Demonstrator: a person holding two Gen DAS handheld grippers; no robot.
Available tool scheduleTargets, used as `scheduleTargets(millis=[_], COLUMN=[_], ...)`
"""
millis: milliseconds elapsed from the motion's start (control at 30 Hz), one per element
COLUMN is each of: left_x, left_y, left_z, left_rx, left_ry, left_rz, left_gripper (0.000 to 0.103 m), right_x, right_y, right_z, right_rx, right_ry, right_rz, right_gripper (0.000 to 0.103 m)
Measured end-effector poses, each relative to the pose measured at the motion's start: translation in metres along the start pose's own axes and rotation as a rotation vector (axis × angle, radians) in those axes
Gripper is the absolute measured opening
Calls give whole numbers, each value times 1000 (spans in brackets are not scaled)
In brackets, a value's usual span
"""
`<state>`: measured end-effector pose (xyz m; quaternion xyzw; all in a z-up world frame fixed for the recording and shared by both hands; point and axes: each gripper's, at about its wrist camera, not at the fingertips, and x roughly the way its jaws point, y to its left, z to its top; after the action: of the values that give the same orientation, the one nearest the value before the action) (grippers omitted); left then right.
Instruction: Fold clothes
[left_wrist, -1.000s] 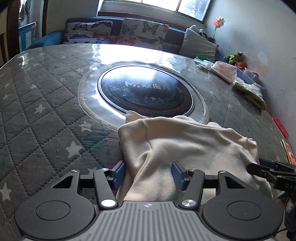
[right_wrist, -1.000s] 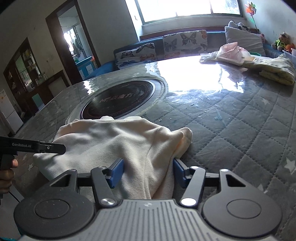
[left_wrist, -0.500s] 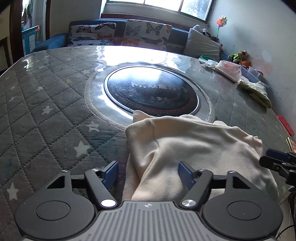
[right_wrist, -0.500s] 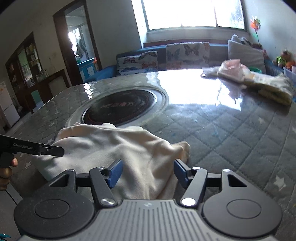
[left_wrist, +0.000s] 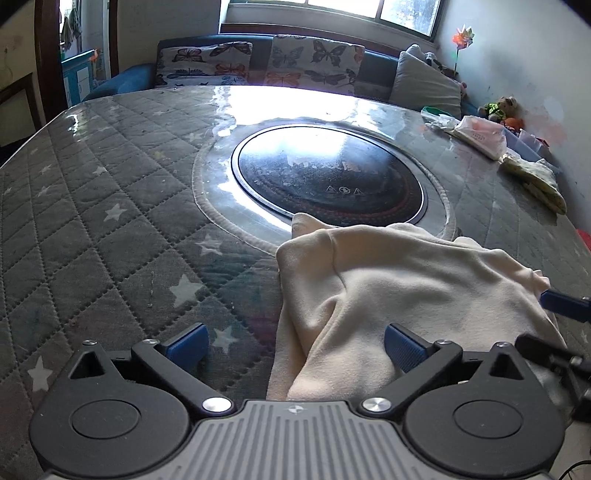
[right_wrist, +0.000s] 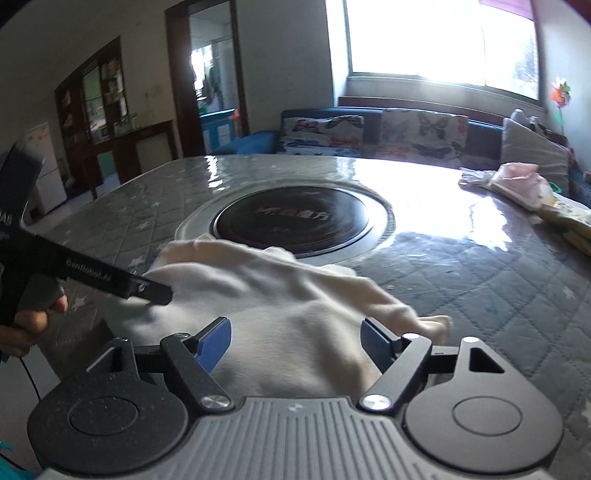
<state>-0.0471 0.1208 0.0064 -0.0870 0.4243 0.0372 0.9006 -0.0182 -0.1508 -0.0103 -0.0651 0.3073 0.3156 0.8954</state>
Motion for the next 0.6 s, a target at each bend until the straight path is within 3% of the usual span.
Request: scheduleTargets(millis=[200, 367, 600], left_x=[2, 2, 2], left_y=[-2, -3, -4], left_z=[2, 3, 3], left_rx=[0, -4, -8], left_ry=[11, 16, 17], left_rz=[12, 20, 28], left_gripper=[103, 103, 103], right_x=[12, 15, 17], right_y=[8, 9, 10], right_z=[-7, -10, -12], right_rx=[-21, -28, -31], right_ry=[43, 63, 69], right_rz=[7, 24, 23], right_gripper=[89, 103, 103])
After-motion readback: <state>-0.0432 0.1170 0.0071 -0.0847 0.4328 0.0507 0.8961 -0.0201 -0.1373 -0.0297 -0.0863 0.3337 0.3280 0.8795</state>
